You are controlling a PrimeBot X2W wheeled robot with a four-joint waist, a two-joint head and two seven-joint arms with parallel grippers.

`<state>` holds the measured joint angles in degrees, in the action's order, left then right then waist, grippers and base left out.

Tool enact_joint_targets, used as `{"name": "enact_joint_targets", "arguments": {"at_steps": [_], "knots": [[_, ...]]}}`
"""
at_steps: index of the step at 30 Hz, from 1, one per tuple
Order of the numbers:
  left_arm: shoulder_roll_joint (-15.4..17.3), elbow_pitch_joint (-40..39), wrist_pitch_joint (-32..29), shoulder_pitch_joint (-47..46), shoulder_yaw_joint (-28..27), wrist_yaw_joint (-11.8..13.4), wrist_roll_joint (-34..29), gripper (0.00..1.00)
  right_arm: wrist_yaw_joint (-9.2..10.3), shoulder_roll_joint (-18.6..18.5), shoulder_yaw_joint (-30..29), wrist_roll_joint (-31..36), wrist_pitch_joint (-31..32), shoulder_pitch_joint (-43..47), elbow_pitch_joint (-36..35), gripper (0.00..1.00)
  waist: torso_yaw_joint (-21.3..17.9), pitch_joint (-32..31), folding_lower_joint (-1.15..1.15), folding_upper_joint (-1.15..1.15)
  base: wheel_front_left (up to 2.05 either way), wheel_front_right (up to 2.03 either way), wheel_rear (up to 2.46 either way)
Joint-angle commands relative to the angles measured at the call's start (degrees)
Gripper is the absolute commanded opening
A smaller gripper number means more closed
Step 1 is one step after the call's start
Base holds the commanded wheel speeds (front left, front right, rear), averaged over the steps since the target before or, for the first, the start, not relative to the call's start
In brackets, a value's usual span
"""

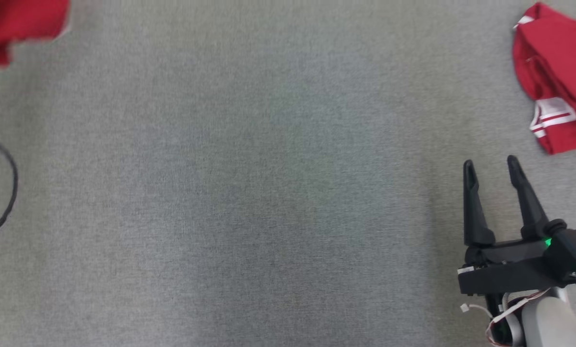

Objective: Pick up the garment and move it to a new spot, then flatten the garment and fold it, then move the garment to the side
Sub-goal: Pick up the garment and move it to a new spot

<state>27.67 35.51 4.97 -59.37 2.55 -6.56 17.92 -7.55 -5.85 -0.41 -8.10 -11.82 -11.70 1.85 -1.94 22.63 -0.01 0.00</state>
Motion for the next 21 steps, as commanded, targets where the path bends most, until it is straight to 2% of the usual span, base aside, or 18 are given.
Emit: {"name": "enact_joint_targets", "arguments": {"at_steps": [1,10,16,21], "knots": [[-0.4,-0.5,0.2,-0.6,0.3,-0.1,0.3,0.0,0.15,0.3,0.0,-0.6,-0.3,0.4,0.2,1.0,-1.1,-1.4,0.01,0.0,0.0,0.0,0.0],[-4.9,-14.8,-6.1,-2.0,8.4,-0.6,-0.4,0.0,0.15,2.3,1.4,-2.9,-2.9,-0.3,5.2,1.0,-8.4,-3.5,0.01,0.0,0.0,0.0,0.0],[-10.8,-20.1,-9.4,-0.9,14.1,-0.5,0.1,0.0,0.15,2.9,2.2,-4.8,-3.4,0.0,7.9,1.0,-14.9,-4.2,0.01,0.0,0.0,0.0,0.0],[-15.8,-21.3,-10.3,1.2,18.3,-0.1,0.6,0.0,0.15,3.0,2.4,-7.1,-3.4,0.9,7.4,1.0,-19.1,-4.4,0.01,0.0,0.0,0.0,0.0]]}}
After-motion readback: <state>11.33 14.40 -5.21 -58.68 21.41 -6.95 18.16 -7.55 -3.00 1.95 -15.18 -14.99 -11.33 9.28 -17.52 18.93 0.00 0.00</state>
